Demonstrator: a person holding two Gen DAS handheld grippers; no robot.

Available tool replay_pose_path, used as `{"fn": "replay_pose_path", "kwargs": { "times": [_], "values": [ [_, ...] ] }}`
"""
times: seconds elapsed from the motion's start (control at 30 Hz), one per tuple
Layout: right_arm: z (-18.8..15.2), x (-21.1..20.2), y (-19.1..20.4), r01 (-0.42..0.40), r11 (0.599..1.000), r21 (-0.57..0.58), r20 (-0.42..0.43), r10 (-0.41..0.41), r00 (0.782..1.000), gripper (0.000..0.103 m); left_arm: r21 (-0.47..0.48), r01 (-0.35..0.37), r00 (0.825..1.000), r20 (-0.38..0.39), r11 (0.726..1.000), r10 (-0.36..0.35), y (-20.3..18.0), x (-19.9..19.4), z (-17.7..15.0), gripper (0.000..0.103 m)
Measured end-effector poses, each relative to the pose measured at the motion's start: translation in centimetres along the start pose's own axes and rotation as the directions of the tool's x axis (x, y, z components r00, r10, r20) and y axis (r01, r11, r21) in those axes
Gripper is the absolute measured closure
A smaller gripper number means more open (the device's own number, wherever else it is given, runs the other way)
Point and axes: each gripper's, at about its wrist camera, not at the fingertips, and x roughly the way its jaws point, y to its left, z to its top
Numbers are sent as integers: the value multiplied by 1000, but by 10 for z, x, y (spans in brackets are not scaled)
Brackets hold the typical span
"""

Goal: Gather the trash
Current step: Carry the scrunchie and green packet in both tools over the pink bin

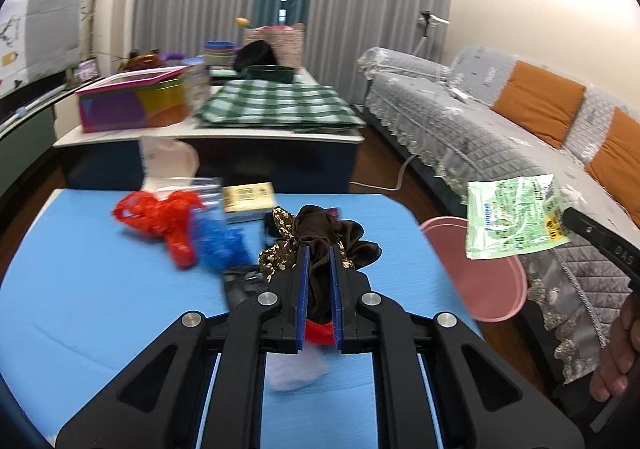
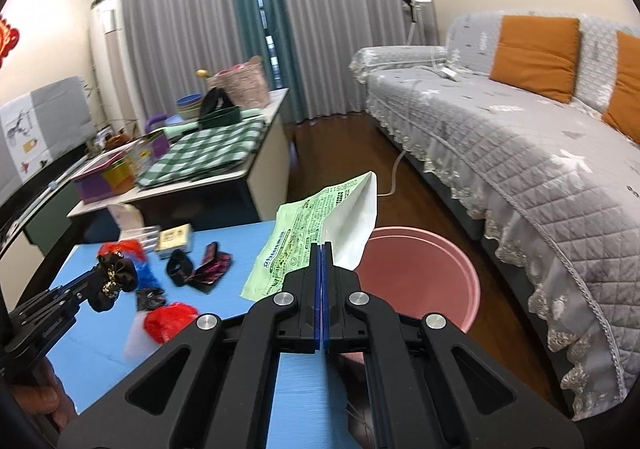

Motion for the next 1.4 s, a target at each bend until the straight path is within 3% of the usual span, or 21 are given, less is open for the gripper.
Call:
{"fn": "replay_pose_path", "kwargs": {
  "times": [0.27, 0.57, 1.4],
  "values": [
    [6, 0, -42, 61, 996, 72, 17, -62, 998, 103, 61, 95, 995, -19, 994, -94, -51, 21, 11, 93],
    [6, 13, -68, 97, 988, 122, -21, -95, 995, 103, 100, 168, 985, -47, 981, -164, -99, 51, 23, 93],
    [10, 65, -94, 178, 968, 179, -102, -162, 982, 103, 145, 287, 956, -108, 947, -273, -164, 121, 40, 93]
  ]
}}
